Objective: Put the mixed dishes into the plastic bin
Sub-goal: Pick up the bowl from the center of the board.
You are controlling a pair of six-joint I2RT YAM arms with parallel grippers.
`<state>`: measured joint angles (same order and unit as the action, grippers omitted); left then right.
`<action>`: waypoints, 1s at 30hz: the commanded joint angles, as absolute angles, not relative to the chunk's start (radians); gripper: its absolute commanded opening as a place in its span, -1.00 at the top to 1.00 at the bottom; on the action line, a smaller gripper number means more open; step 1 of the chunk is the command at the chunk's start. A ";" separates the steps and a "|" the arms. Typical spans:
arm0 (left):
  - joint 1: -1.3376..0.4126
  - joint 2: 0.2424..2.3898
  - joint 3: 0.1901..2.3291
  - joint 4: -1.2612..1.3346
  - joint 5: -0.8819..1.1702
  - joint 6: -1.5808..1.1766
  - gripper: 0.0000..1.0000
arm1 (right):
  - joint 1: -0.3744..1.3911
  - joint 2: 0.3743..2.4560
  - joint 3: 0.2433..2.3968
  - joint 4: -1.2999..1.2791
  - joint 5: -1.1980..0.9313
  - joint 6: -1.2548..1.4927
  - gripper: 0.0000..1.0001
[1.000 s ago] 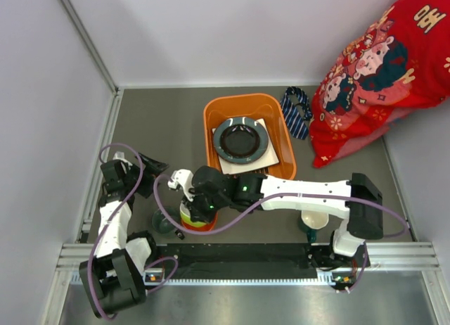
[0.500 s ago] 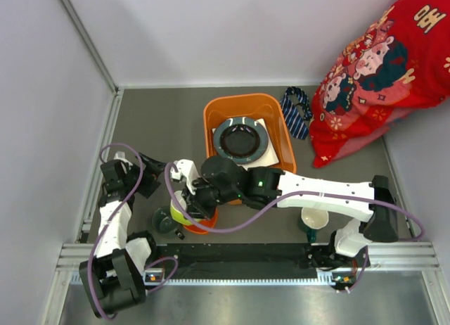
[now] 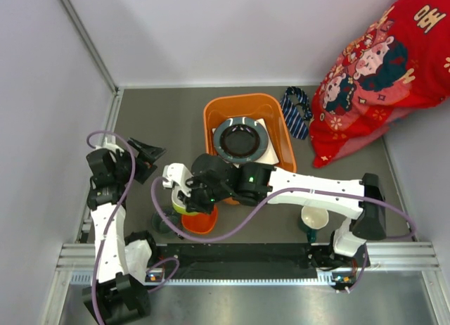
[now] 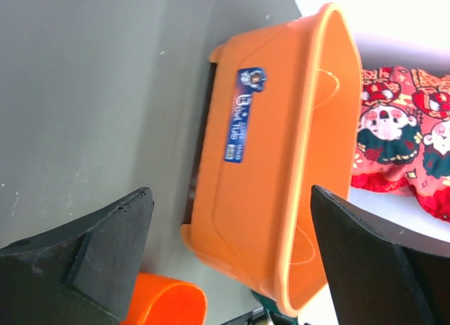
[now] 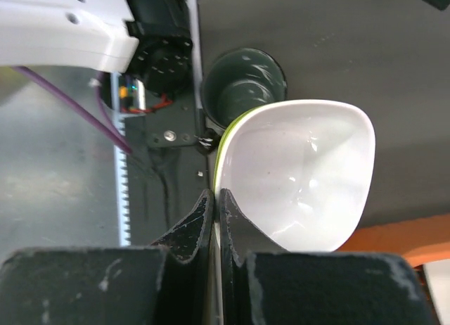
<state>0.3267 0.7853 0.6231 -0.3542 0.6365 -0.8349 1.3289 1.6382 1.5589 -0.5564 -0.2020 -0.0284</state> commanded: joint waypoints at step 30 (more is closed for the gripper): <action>0.273 0.709 0.735 -0.584 0.683 -0.753 -0.60 | 1.345 1.769 1.664 -0.531 0.083 -0.377 1.00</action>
